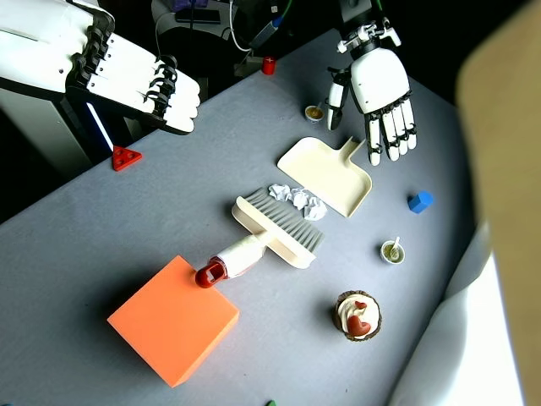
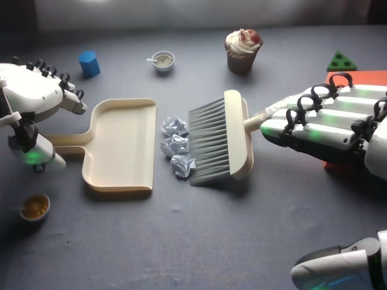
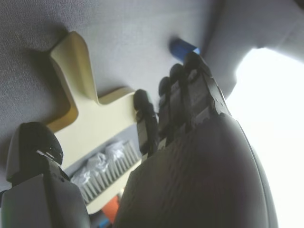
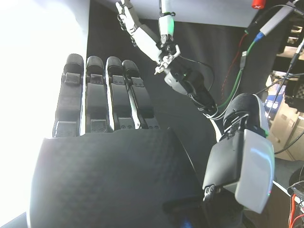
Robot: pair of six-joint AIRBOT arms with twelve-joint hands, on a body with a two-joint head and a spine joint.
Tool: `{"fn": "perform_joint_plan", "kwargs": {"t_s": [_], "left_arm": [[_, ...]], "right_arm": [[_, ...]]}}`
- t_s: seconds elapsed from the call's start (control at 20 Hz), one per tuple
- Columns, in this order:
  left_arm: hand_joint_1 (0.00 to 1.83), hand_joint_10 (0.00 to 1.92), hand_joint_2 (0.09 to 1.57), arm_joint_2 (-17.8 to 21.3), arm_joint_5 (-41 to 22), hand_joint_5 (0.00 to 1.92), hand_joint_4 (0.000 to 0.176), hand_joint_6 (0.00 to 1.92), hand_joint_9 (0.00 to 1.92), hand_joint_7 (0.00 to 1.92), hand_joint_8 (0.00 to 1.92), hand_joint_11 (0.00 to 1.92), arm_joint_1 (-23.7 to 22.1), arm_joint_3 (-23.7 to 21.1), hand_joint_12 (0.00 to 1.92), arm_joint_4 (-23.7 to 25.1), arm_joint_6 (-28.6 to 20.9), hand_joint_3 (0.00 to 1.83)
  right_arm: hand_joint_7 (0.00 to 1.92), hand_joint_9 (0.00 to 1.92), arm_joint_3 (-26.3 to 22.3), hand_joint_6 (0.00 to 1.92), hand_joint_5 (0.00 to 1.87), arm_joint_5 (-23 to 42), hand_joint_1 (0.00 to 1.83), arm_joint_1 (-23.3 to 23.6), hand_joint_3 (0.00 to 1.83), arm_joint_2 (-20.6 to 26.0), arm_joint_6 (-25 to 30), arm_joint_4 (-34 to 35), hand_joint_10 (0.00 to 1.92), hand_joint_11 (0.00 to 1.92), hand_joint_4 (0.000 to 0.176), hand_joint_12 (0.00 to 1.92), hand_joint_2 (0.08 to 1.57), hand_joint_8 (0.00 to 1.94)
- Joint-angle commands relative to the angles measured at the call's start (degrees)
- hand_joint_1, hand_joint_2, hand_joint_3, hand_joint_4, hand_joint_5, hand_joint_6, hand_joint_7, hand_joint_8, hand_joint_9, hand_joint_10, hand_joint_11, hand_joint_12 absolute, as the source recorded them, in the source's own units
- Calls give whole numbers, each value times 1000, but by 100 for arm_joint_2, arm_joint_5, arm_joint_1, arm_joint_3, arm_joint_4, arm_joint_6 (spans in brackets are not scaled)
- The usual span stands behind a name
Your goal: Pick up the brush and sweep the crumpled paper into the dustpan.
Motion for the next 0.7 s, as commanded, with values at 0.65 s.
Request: {"fn": "perform_joint_plan", "kwargs": {"t_s": [0.65], "left_arm": [[807, 0, 950, -250, -887, 459, 112, 7, 175, 196, 0, 140, 262, 7, 105, 23, 42, 8]], "right_arm": [[169, 154, -28, 11, 178, -596, 0, 47, 1, 21, 6, -89, 7, 176, 0, 15, 890, 8]]}}
